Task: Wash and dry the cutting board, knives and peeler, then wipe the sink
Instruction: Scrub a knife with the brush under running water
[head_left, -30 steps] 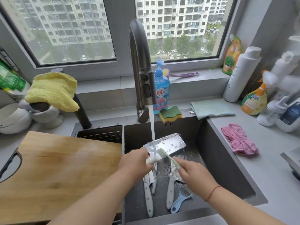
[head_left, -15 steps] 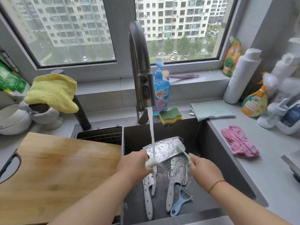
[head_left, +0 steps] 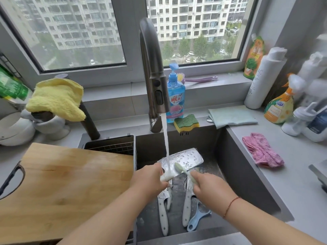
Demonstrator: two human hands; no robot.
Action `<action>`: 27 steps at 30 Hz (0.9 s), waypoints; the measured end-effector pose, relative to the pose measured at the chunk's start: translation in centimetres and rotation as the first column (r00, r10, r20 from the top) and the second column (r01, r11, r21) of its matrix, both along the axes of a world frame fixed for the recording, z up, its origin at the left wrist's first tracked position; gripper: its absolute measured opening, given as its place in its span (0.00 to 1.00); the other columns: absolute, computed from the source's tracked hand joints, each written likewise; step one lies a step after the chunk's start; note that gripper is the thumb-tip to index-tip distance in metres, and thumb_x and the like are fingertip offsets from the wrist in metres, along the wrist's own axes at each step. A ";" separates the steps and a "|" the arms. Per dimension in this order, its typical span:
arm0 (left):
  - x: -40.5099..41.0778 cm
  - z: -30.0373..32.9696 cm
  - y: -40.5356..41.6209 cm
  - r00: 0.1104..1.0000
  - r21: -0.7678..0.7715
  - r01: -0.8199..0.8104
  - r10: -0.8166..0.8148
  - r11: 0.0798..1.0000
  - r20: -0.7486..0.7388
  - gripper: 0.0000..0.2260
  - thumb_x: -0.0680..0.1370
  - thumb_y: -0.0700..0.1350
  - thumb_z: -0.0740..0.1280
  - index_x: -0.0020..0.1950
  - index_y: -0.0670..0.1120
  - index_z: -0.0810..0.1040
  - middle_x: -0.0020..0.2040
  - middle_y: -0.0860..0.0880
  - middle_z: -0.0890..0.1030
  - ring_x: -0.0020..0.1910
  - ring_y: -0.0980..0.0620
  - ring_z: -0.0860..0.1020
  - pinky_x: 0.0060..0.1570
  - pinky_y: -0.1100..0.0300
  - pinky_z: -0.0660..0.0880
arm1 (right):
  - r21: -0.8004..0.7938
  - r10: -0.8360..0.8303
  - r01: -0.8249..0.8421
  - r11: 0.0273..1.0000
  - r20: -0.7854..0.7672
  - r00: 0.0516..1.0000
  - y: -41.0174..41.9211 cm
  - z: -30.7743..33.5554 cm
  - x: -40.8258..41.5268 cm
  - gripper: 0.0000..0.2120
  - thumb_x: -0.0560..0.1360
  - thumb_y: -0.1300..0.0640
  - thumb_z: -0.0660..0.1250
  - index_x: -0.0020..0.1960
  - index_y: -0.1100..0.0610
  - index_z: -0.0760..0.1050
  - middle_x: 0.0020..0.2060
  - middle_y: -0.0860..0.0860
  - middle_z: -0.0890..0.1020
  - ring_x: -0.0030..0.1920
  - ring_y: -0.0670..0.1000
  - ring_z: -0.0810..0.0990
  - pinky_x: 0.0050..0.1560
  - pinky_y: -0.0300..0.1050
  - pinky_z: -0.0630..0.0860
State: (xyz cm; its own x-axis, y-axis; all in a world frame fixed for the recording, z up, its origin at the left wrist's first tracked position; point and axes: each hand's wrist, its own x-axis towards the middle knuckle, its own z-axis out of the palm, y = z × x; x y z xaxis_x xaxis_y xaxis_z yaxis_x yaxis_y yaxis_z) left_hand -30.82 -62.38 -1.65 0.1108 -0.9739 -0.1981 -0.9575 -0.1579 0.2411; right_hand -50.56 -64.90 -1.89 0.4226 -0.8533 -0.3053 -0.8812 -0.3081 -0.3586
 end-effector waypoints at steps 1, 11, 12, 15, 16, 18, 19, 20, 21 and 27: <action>0.0 0.0 0.0 1.000 -0.004 -0.003 0.003 1.000 -0.007 0.18 0.74 0.61 0.68 0.55 0.52 0.72 0.47 0.55 0.78 0.42 0.53 0.72 0.36 0.59 0.66 | 0.026 0.028 -0.029 0.999 0.049 0.998 0.6 0.2 0.6 0.14 0.78 0.54 0.53 0.61 0.47 0.70 0.42 0.49 0.80 0.41 0.52 0.79 0.42 0.48 0.77; -0.5 -0.1 0.3 1.000 0.019 0.000 0.000 1.000 -0.016 0.18 0.72 0.62 0.69 0.55 0.52 0.73 0.49 0.55 0.79 0.45 0.52 0.77 0.40 0.58 0.73 | 0.088 -0.044 0.047 0.995 -0.039 0.998 -1.8 0.8 -0.4 0.09 0.74 0.57 0.56 0.49 0.52 0.74 0.40 0.51 0.80 0.43 0.53 0.79 0.41 0.47 0.75; -0.5 -0.2 0.4 1.000 0.021 -0.004 0.004 1.000 -0.020 0.17 0.73 0.61 0.69 0.54 0.53 0.72 0.50 0.55 0.80 0.46 0.52 0.77 0.40 0.58 0.72 | 0.116 -0.002 0.000 0.993 0.013 1.000 -1.2 1.2 0.1 0.10 0.74 0.56 0.56 0.50 0.51 0.75 0.41 0.51 0.81 0.42 0.53 0.80 0.41 0.48 0.76; -0.5 0.0 0.5 1.000 -0.002 -0.006 0.006 1.000 -0.030 0.16 0.73 0.60 0.68 0.54 0.53 0.72 0.50 0.56 0.79 0.44 0.53 0.76 0.36 0.59 0.68 | 0.095 0.083 -0.091 0.991 0.089 0.993 -1.0 1.3 1.4 0.13 0.78 0.54 0.55 0.58 0.46 0.74 0.41 0.50 0.82 0.41 0.51 0.79 0.42 0.47 0.76; -0.6 0.1 0.5 0.999 -0.012 -0.004 0.003 1.000 -0.036 0.16 0.73 0.59 0.68 0.55 0.53 0.72 0.49 0.56 0.79 0.43 0.53 0.75 0.35 0.59 0.67 | 0.059 0.079 -0.083 0.995 0.066 0.995 -1.6 1.0 1.4 0.14 0.78 0.54 0.55 0.61 0.44 0.72 0.41 0.49 0.81 0.40 0.51 0.78 0.41 0.46 0.75; -0.6 0.4 0.4 0.999 -0.025 -0.003 0.002 1.000 -0.047 0.16 0.74 0.59 0.69 0.55 0.53 0.72 0.48 0.55 0.78 0.42 0.54 0.73 0.35 0.59 0.67 | -0.027 0.016 -0.016 1.000 -0.005 1.000 -3.0 0.6 1.0 0.16 0.79 0.56 0.54 0.65 0.46 0.69 0.40 0.50 0.79 0.39 0.53 0.76 0.38 0.45 0.72; -0.6 0.5 0.3 0.999 -0.027 -0.004 0.002 1.000 -0.047 0.16 0.74 0.59 0.69 0.55 0.52 0.72 0.47 0.55 0.77 0.42 0.53 0.74 0.35 0.59 0.67 | -0.057 -0.021 0.019 0.998 -0.031 0.999 -3.5 0.5 0.6 0.15 0.79 0.56 0.53 0.63 0.48 0.70 0.39 0.51 0.78 0.39 0.54 0.77 0.37 0.45 0.71; -0.5 0.6 0.3 0.999 -0.028 -0.001 0.000 1.000 -0.040 0.15 0.74 0.59 0.68 0.55 0.52 0.72 0.46 0.55 0.77 0.42 0.53 0.74 0.35 0.59 0.67 | -0.056 -0.046 0.043 0.998 -0.048 0.998 -3.8 0.5 0.4 0.13 0.79 0.57 0.53 0.59 0.50 0.71 0.36 0.50 0.77 0.40 0.55 0.77 0.34 0.45 0.70; -0.5 0.6 0.4 1.000 -0.024 0.005 -0.006 1.000 -0.025 0.15 0.74 0.59 0.68 0.55 0.52 0.72 0.46 0.55 0.77 0.43 0.52 0.75 0.36 0.58 0.68 | -0.031 -0.045 0.043 0.999 -0.052 0.998 -3.6 0.8 0.4 0.10 0.78 0.58 0.54 0.54 0.49 0.71 0.34 0.48 0.75 0.40 0.55 0.77 0.32 0.44 0.68; -0.8 0.6 0.5 1.000 -0.028 0.008 -0.008 1.000 -0.001 0.16 0.74 0.60 0.68 0.55 0.53 0.72 0.50 0.54 0.79 0.47 0.52 0.77 0.39 0.58 0.69 | 0.109 0.040 -0.053 0.993 0.113 0.993 -2.2 2.1 1.6 0.17 0.79 0.53 0.59 0.67 0.43 0.70 0.46 0.48 0.82 0.38 0.46 0.76 0.38 0.39 0.73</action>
